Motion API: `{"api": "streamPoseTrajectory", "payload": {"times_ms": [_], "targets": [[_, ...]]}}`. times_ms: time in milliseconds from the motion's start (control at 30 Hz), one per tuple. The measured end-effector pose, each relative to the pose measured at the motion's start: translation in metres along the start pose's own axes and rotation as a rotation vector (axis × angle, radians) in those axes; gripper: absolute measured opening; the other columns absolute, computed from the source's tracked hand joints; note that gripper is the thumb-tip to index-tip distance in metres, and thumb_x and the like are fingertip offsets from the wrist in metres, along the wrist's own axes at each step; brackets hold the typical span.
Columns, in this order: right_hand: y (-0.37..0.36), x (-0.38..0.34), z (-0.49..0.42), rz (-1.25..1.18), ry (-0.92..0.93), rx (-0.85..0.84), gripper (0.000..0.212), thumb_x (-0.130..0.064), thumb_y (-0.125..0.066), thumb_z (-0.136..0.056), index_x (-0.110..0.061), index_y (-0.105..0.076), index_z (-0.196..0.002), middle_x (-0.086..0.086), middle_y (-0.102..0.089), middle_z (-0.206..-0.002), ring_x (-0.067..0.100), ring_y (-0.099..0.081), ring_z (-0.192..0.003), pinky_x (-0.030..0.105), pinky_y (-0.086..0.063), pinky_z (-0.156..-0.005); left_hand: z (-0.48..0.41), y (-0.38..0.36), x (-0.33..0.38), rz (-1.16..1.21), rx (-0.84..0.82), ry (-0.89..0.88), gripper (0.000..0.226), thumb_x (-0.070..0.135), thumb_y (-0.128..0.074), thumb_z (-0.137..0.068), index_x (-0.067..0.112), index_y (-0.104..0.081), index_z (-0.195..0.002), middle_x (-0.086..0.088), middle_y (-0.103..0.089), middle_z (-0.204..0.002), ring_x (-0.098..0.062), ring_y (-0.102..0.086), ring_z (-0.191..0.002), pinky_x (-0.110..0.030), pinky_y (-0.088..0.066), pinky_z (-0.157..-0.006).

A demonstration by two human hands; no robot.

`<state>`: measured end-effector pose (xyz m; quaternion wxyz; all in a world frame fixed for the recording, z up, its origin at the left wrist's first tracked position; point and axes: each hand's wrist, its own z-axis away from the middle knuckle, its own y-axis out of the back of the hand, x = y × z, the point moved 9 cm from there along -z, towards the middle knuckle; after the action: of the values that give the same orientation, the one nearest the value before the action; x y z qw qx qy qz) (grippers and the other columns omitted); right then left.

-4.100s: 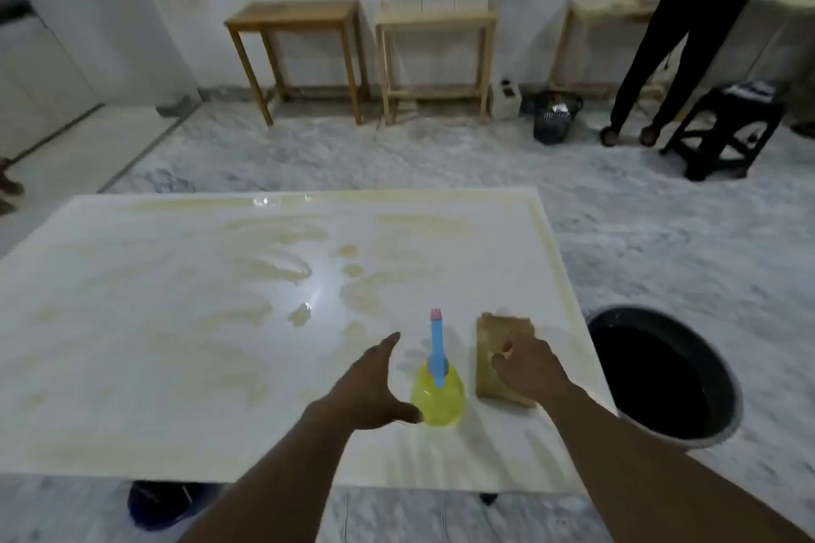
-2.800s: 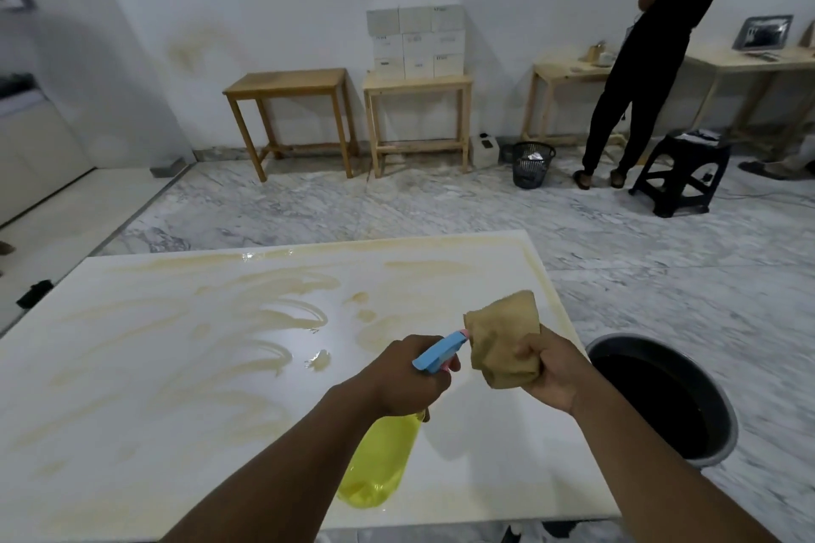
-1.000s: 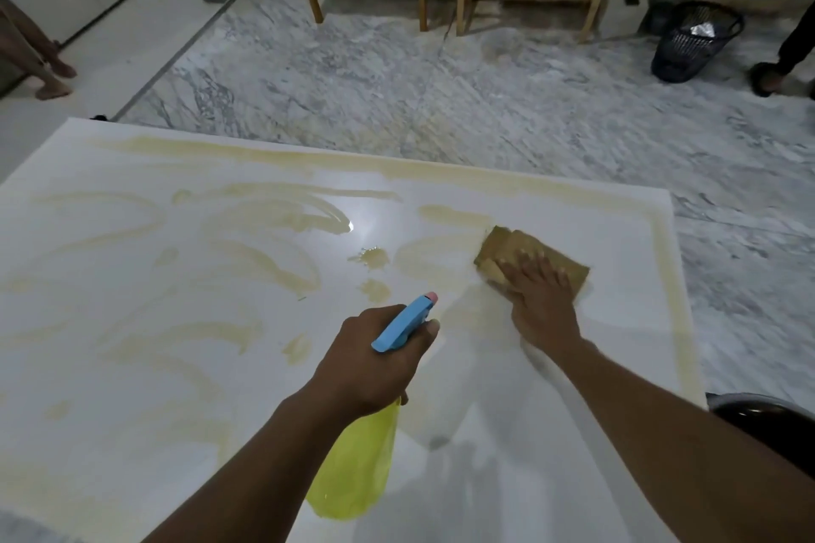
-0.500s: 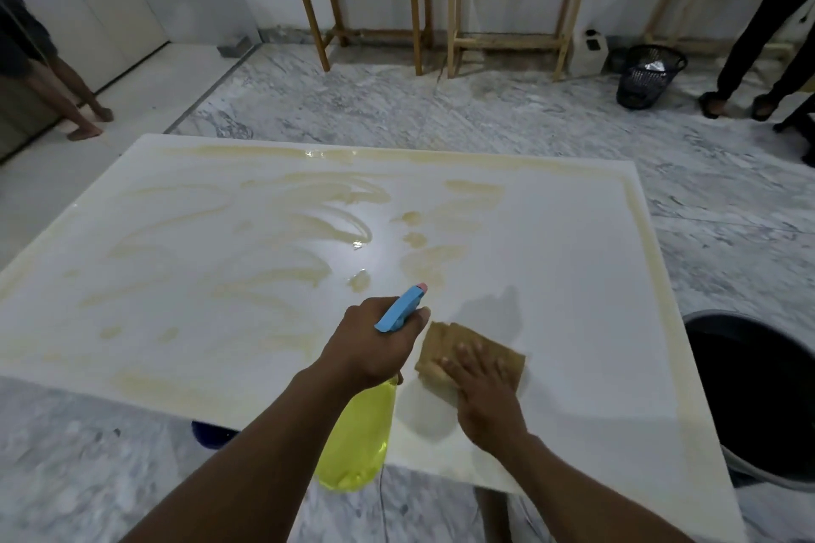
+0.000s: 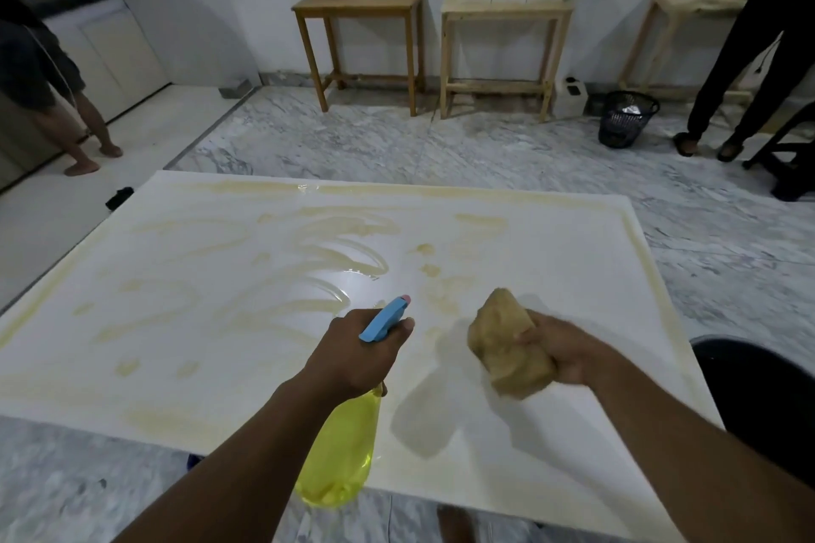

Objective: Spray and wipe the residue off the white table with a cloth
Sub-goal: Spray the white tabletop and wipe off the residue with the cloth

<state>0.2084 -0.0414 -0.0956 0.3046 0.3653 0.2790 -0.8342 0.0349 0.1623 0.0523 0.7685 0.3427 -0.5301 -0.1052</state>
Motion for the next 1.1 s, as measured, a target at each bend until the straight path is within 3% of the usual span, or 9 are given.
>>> {"api": "streamPoseTrajectory", "payload": {"times_ms": [100,233,300,400,500,600,800,933,1100], "targets": [[0.03,-0.068,-0.052,0.261,0.008,0.046,0.015,-0.014,-0.057,-0.084,-0.006,-0.055,-0.097,0.015,-0.047,-0.078,0.021,-0.048,-0.06,0.034,-0.032,-0.056,-0.045,0.003,-0.002,-0.038,0.01,0.015,0.029,0.046,-0.057,-0.1,0.039,-0.061,-0.072,-0.017,-0.075,-0.088,-0.033,-0.071,-0.08,-0.034,-0.054,-0.071],[0.079,-0.182,-0.117,0.59,0.226,0.414,0.034,-0.039,-0.061,-0.091,-0.01,-0.066,-0.108,0.01,-0.065,-0.082,0.024,-0.06,-0.055,0.031,-0.045,-0.051,-0.121,-0.007,-0.006,-0.09,-0.033,0.038,0.038,0.048,-0.054,-0.1,0.017,-0.065,-0.081,-0.01,-0.067,-0.07,-0.023,-0.063,-0.066,-0.029,-0.045,-0.062],[0.095,-0.22,-0.156,0.871,0.265,0.499,0.029,-0.036,-0.058,-0.094,-0.022,-0.066,-0.117,0.011,-0.07,-0.105,0.029,-0.066,-0.077,0.034,-0.048,-0.063,-0.155,-0.009,-0.005,-0.09,-0.032,0.025,0.033,0.048,-0.055,-0.1,0.029,-0.064,-0.074,0.001,-0.059,-0.059,-0.011,-0.059,-0.053,-0.018,-0.041,-0.055],[0.122,-0.247,-0.212,1.126,0.306,0.618,0.055,-0.005,-0.044,-0.092,-0.027,-0.051,-0.142,0.011,-0.057,-0.141,0.035,-0.056,-0.121,0.039,-0.046,-0.094,-0.2,-0.011,-0.004,-0.102,-0.013,-0.01,0.026,0.05,-0.052,-0.101,0.032,-0.07,-0.092,0.002,-0.06,-0.056,-0.004,-0.064,-0.048,-0.009,-0.044,-0.053],[0.136,-0.212,-0.251,1.179,0.233,0.541,0.058,-0.013,-0.041,-0.091,-0.029,-0.047,-0.146,0.013,-0.05,-0.148,0.037,-0.049,-0.131,0.042,-0.039,-0.105,-0.223,-0.017,-0.01,-0.085,-0.001,-0.018,0.041,0.052,-0.052,-0.101,0.014,-0.064,-0.09,-0.005,-0.067,-0.061,-0.012,-0.07,-0.051,-0.036,-0.061,-0.067],[0.128,-0.147,-0.272,1.293,0.247,0.479,0.067,-0.033,-0.028,-0.082,-0.022,-0.05,-0.144,0.014,-0.041,-0.155,0.037,-0.034,-0.144,0.049,-0.025,-0.118,-0.229,-0.026,-0.018,-0.062,-0.023,-0.024,0.045,0.054,-0.052,-0.098,0.014,-0.057,-0.078,-0.008,-0.066,-0.063,-0.025,-0.07,-0.058,-0.05,-0.059,-0.069],[0.095,-0.092,-0.247,1.209,0.377,0.603,0.061,-0.027,-0.023,-0.088,-0.028,-0.056,-0.14,0.006,-0.045,-0.153,0.034,-0.029,-0.148,0.055,-0.016,-0.117,-0.217,-0.022,-0.038,-0.064,-0.058,0.042,0.042,0.048,-0.055,-0.101,0.012,-0.06,-0.081,-0.003,-0.064,-0.056,-0.009,-0.069,-0.049,-0.015,-0.048,-0.054],[0.053,-0.048,-0.207,1.21,0.452,0.595,0.061,-0.027,-0.025,-0.085,-0.025,-0.061,-0.134,0.007,-0.052,-0.148,0.035,-0.037,-0.144,0.044,-0.015,-0.115,-0.186,-0.005,-0.045,-0.088,-0.043,0.042,0.042,0.05,-0.055,-0.101,0.014,-0.06,-0.079,0.0,-0.064,-0.057,-0.009,-0.07,-0.049,-0.021,-0.051,-0.058],[-0.026,0.03,-0.134,1.194,0.386,0.509,0.066,-0.022,-0.029,-0.082,-0.028,-0.052,-0.143,-0.002,-0.037,-0.158,0.025,-0.02,-0.152,0.039,-0.002,-0.118,-0.123,0.017,-0.059,-0.112,-0.026,0.038,0.046,0.049,-0.056,-0.1,0.016,-0.051,-0.068,-0.004,-0.063,-0.057,-0.011,-0.069,-0.046,-0.016,-0.044,-0.053]]}}
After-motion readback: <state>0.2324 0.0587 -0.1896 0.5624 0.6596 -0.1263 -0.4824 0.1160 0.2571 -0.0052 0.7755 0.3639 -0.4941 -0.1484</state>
